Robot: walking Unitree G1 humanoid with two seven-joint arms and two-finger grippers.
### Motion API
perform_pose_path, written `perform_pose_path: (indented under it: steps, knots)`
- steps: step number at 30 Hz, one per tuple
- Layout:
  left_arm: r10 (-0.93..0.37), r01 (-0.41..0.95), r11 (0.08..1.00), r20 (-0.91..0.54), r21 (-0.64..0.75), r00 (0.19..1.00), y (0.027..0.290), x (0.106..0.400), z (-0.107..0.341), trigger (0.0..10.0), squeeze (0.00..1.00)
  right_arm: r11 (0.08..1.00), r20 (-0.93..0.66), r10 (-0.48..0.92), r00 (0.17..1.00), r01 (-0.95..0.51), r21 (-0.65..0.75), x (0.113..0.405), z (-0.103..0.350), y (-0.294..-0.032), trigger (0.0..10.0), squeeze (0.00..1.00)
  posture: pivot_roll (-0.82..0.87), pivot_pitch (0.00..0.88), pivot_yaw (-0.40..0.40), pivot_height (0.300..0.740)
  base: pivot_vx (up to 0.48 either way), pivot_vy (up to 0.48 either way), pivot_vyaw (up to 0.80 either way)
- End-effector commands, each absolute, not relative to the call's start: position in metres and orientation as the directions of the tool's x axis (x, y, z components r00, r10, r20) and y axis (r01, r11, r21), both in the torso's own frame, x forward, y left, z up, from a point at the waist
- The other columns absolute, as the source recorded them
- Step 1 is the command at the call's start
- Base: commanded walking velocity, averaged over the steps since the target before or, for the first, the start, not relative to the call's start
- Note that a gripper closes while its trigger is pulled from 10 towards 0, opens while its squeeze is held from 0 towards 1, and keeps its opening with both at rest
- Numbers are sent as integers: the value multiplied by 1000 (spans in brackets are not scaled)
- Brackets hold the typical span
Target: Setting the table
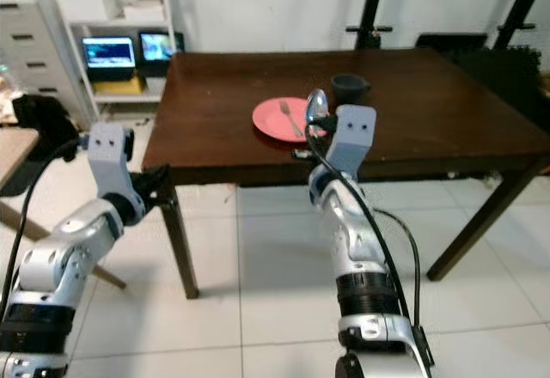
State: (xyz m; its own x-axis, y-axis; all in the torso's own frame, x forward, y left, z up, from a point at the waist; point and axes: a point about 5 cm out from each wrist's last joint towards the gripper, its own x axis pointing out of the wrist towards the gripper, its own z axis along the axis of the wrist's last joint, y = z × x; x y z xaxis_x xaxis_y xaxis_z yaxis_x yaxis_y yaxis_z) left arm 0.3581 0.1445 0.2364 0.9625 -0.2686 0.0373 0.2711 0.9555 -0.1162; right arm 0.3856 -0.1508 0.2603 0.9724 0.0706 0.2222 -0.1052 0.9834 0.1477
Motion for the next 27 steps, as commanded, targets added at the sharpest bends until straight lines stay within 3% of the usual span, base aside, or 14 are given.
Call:
perform_pose_path:
  steps: [1,27]
  knots:
    - [-262,262,958,14,-116,965,145,359,231,10000,0,983,205,80,975,-111,146,386,256,-148,10000,0,-38,136,89,740,0,0,794]
    - [-256,255,960,12,-119,967,145,358,231,10000,0,983,193,82,978,-111,145,386,255,-149,10000,0,-39,144,84,740,0,0,794]
